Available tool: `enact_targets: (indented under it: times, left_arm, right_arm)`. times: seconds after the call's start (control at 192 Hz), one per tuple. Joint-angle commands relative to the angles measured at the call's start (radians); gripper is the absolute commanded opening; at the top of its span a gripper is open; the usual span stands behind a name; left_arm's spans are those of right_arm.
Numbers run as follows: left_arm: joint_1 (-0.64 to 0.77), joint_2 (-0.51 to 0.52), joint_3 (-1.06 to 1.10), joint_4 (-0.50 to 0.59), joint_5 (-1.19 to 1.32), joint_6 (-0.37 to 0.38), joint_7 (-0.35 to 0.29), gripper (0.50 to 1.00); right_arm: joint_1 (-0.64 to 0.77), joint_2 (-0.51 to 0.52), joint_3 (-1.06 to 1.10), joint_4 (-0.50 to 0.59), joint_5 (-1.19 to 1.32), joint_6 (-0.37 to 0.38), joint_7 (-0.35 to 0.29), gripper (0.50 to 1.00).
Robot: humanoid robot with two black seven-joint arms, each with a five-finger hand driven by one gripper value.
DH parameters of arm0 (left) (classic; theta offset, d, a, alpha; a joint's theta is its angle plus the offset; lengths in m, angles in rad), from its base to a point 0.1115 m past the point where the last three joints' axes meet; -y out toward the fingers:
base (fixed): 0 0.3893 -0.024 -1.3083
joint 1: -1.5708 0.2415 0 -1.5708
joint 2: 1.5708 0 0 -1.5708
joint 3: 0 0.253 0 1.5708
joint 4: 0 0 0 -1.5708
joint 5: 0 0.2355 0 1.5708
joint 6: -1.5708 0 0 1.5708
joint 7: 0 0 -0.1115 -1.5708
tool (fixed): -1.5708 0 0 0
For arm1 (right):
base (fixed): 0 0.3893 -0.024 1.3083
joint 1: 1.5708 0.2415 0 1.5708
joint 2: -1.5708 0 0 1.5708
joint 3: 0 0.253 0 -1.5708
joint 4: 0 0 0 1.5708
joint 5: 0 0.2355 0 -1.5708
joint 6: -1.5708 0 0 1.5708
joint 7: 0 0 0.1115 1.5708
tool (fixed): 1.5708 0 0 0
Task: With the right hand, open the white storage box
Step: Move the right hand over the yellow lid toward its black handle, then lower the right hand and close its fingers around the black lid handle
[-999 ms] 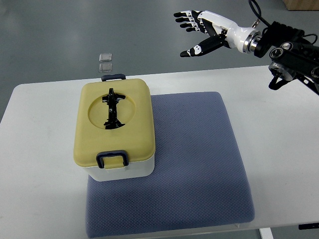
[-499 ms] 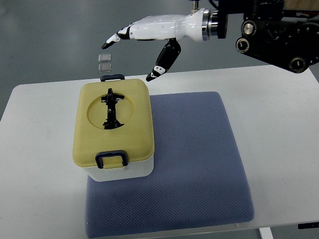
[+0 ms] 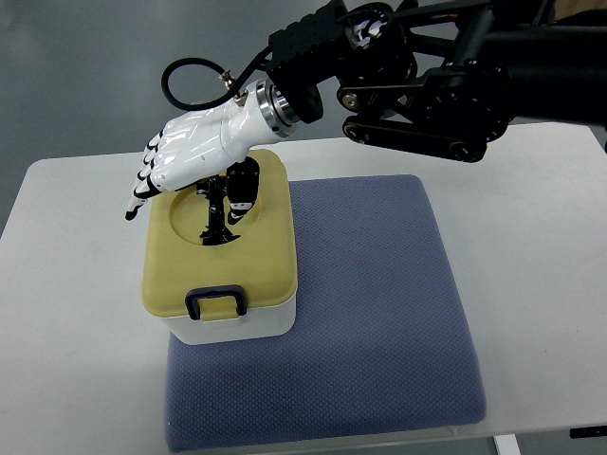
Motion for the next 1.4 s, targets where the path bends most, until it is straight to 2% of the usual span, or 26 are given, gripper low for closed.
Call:
enact_targets:
  times: [0.0,0.874,1.082,1.129,1.191,1.249,1.394]
  left_arm:
    - [0.000,0.000,0.000,0.000,0.000,0.000,0.000,1.000]
    - [-0.002,0.000,0.000,0.000,0.000,0.000,0.000,1.000]
    - [0.000,0.000,0.000,0.000,0.000,0.000,0.000,1.000]
    - [-0.002,0.000,0.000,0.000,0.000,0.000,0.000,1.000]
    - [-0.002,0.000,0.000,0.000,0.000,0.000,0.000,1.000]
    - [-0.002,0.000,0.000,0.000,0.000,0.000,0.000,1.000]
    - [-0.002,0.000,0.000,0.000,0.000,0.000,0.000,1.000]
  right_arm:
    - [0.009,0.021,-0.024,-0.027,-0.007,0.000,-0.003,0.932]
    - [-0.021,0.047,-0.061,-0.159,-0.002,-0.007,-0.009,0.926]
    - [-0.023,0.049,-0.061,-0.159,-0.002,-0.037,-0.005,0.897]
    - [-0.024,0.050,-0.061,-0.159,-0.002,-0.040,-0.003,0.866]
    - [-0.027,0.052,-0.061,-0.159,-0.002,-0.041,-0.002,0.860]
    - [-0.029,0.052,-0.061,-0.159,-0.002,-0.041,-0.002,0.832]
    - [-0.038,0.052,-0.061,-0.159,-0.004,-0.041,-0.002,0.830]
